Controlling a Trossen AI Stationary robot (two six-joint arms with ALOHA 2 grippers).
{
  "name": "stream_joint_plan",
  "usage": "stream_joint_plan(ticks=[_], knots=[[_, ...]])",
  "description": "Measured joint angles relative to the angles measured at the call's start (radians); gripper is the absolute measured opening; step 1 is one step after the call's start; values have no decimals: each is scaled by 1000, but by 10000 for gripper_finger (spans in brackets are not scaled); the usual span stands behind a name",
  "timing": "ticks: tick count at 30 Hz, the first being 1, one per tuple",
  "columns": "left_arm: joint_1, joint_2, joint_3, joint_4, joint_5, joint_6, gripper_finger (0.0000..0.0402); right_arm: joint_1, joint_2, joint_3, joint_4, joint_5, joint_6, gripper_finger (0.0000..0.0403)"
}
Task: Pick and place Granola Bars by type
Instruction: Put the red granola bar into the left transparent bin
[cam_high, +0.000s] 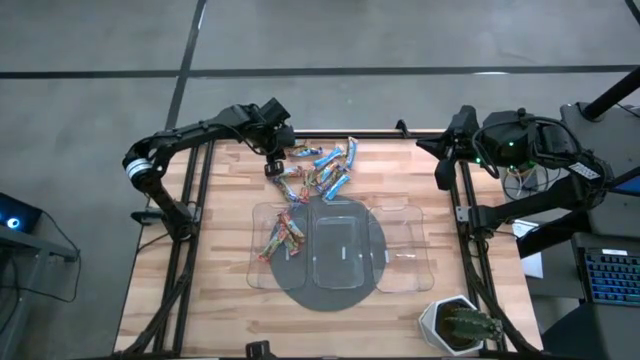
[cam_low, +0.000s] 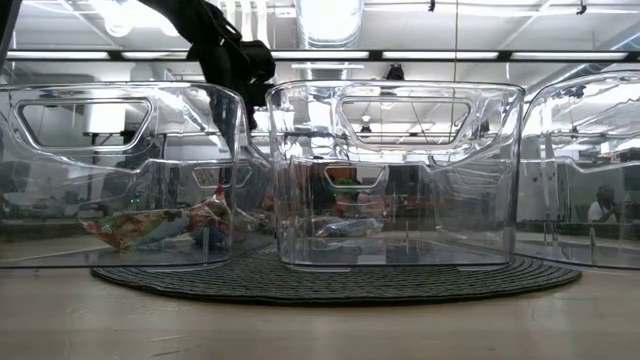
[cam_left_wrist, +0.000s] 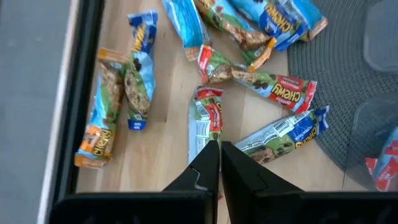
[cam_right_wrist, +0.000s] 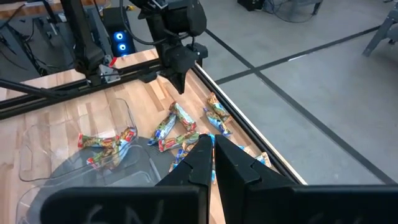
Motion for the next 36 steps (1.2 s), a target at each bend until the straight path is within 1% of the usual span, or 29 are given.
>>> stream_joint_plan(ticks=[14,19,24,29,36], knots=[[0,150,0,-11,-4,-24,0,0,0,0,0,1,0,8],[0,194,10,-11,-5,-25,14,0,0,0,0,2,0,8],[0,214,23,-9,-7,-26,56,0,0,0,-1,2,3,8],[-1,209,34,-11,-8,-27,116,0,0,0,0,2,4,8],[0,210,47,-21,-19,-80,197,0,0,0,0,2,7,8]])
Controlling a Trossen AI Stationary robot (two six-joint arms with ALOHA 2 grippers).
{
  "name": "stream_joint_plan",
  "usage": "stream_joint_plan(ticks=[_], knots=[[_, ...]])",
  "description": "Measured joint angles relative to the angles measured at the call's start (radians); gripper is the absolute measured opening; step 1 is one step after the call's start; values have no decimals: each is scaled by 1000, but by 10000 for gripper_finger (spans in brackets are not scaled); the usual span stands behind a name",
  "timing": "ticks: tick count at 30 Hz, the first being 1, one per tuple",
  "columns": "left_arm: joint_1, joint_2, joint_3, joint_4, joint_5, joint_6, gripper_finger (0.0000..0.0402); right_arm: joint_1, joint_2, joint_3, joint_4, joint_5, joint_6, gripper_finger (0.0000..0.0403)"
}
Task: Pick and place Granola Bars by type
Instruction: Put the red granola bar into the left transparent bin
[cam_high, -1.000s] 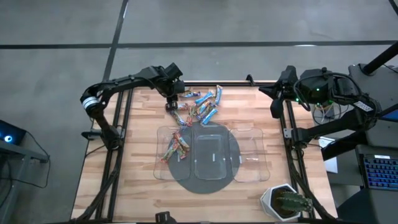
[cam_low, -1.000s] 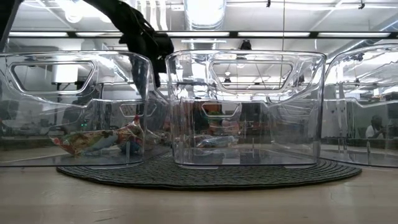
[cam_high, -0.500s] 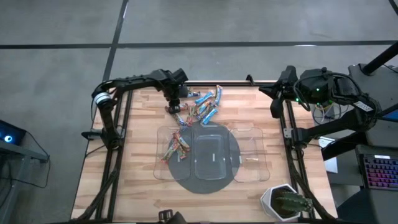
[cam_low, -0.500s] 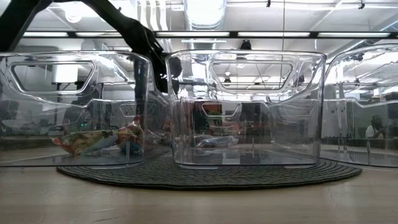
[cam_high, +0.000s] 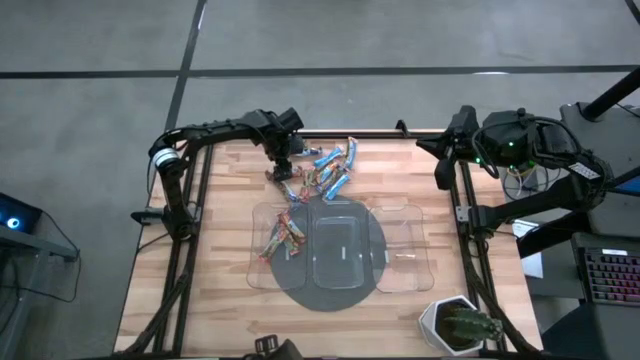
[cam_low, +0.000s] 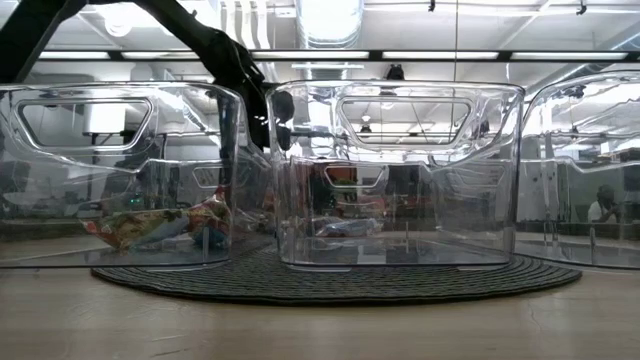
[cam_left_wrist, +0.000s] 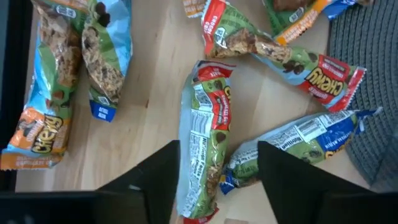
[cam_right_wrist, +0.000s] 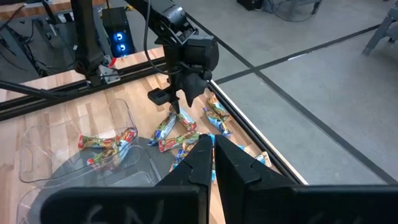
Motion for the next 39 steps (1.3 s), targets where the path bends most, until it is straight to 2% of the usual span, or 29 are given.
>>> stream_joint_plan(ticks=[8,16,39], knots=[[-4,2,0,-22,-34,-6,241,0,0,0,0,0,0,8],[-24,7,0,-27,-33,53,243,0,0,0,0,0,0,8],[-19,173,11,17,-34,98,241,0,0,0,-1,0,26,8]])
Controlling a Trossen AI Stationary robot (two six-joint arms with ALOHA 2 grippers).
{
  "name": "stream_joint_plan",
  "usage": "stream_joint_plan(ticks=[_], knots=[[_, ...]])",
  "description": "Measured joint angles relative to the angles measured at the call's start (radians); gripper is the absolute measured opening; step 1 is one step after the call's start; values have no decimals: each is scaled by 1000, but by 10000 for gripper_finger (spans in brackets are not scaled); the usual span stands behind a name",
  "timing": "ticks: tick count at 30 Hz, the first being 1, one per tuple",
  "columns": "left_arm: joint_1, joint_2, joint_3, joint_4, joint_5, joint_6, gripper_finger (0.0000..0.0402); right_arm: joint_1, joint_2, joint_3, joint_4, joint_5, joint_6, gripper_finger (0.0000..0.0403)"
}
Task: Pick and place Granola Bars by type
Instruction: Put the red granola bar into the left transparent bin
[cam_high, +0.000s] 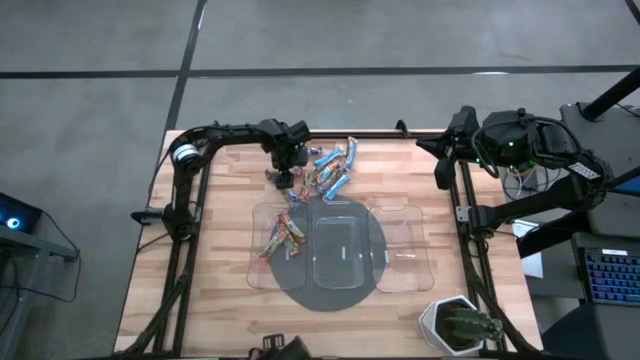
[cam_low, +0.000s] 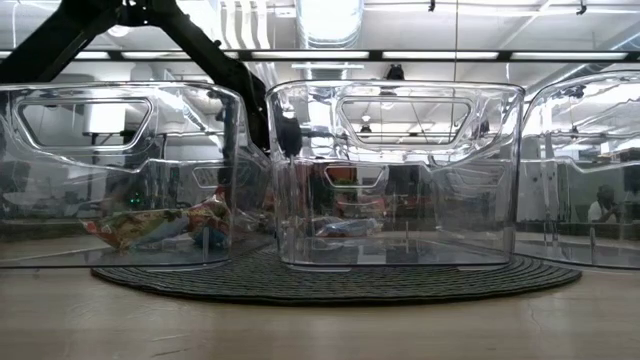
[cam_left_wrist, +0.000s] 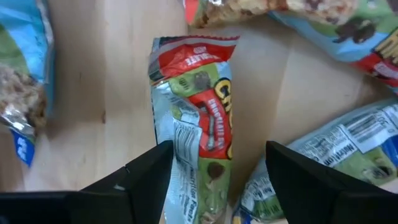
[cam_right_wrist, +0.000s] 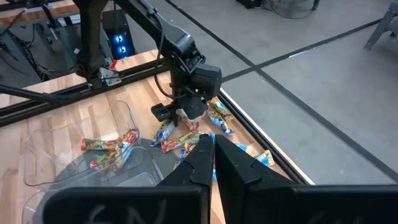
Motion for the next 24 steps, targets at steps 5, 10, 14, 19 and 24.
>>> stream_joint_plan(ticks=[5,10,14,19,24], knots=[[0,11,16,11,-21,-3,225,0,0,0,-1,0,0,8],[5,13,26,20,-50,-3,164,0,0,0,-1,0,0,8],[13,13,26,18,-51,-10,94,0,0,0,-2,0,-1,8],[13,13,26,17,-51,-16,30,0,0,0,-2,0,-4,8],[13,13,31,5,-51,-16,23,0,0,0,-2,0,-3,8]])
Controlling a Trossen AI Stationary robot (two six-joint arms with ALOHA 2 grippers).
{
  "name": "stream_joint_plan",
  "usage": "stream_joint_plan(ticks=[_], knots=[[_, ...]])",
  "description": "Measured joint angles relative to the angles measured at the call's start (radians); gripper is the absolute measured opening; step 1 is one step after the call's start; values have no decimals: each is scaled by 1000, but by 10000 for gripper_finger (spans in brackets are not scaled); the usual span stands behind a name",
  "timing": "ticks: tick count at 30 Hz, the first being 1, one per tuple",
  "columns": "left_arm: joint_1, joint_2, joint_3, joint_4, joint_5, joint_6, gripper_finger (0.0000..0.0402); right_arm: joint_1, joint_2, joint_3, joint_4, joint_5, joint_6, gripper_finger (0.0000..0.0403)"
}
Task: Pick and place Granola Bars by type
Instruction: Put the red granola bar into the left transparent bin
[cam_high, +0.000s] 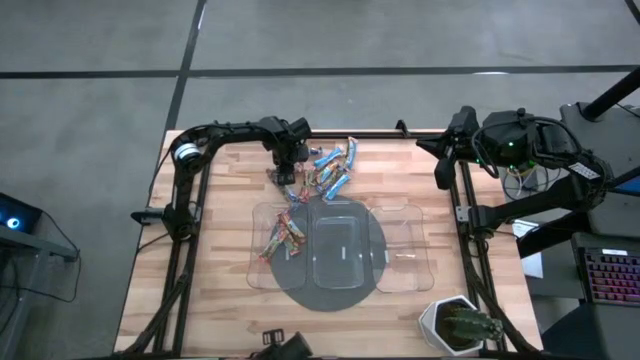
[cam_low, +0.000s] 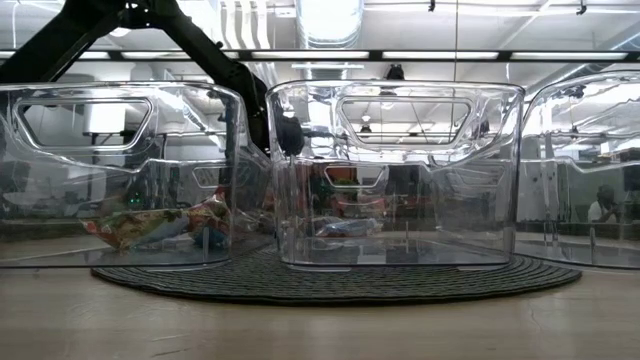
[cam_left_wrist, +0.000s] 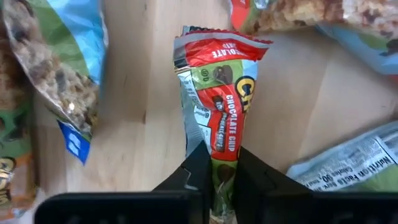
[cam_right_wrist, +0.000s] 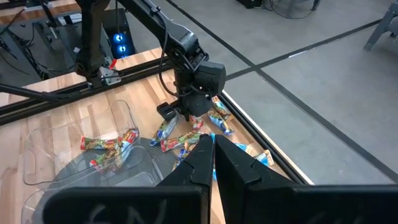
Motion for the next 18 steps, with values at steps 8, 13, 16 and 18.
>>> stream_joint_plan(ticks=[8,13,16,18], knots=[[1,-13,124,-236,-21,21,29,0,0,0,0,0,-5,8],[-11,-31,250,-378,0,-12,23,0,0,0,0,0,-9,8],[-30,-45,321,-431,2,-35,22,0,0,0,0,0,-20,8],[-39,-48,376,-457,20,-76,22,0,0,0,0,-1,-31,8]])
